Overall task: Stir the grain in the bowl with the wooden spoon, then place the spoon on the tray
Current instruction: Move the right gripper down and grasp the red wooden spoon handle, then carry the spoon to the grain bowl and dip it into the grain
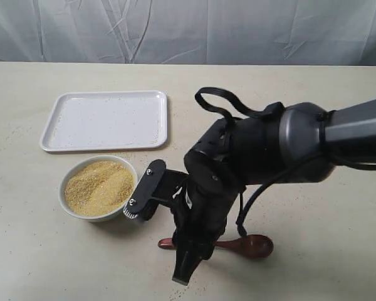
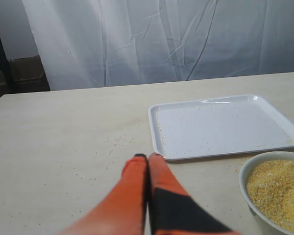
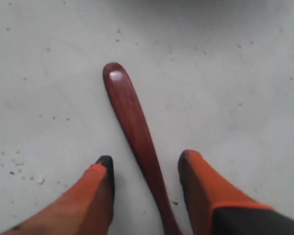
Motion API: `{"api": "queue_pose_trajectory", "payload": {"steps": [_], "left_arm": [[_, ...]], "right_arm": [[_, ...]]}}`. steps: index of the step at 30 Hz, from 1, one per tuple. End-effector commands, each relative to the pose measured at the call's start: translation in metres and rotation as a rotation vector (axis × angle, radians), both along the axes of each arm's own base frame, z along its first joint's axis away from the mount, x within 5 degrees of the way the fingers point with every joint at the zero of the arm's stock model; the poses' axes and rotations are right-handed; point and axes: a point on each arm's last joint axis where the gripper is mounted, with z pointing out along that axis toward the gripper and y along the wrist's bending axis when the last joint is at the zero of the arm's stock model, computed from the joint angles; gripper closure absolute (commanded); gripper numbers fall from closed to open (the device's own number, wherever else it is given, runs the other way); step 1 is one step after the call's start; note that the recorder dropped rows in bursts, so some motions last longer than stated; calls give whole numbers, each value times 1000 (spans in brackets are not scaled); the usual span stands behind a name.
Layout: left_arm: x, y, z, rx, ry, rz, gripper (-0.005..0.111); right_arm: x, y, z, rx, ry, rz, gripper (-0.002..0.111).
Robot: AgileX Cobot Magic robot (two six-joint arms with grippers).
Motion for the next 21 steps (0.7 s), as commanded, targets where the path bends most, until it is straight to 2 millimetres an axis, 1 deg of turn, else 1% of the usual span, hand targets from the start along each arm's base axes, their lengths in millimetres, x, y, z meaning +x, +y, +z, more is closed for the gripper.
{"api": "queue_pose_trajectory", "payload": {"steps": [1,2,3,4,6,8,10,11,13,17,19,21], "left_arm": [[0,0,-2,-1,3,-6,107],[0,0,-2,-1,3,-6,107],[0,0,-2,-1,3,-6,107],[0,0,-2,-1,3,-6,107],[0,0,-2,-1,3,-6,107],[0,0,-2,-1,3,-6,107],[0,0,-2,-1,3,-6,107],[0,0,-2,-1,3,-6,107],[0,0,-2,-1,3,-6,107],[0,0,-2,-1,3,-6,107],[0,0,-2,-1,3,-6,107],[0,0,-2,-1,3,-6,107]], "right_arm": [[2,5,-11,-3,-19,32,65],[2,5,-12,-10,-20,37,65],[2,5,-16,-19,-13,37,69],[2,5,-17,-21,-12,37,78],[2,5,-18,-22,-10,34,107],[2,4,-18,-28,-9,36,108],[2,3,-10,-13,-16,10,108],[2,2,-2,-2,-22,-21,108],[2,-2,25,24,-63,-82,108],[15,-5,68,96,-226,-203,108],[23,-5,87,173,-313,-329,108],[31,-4,105,298,-366,-554,108]]}}
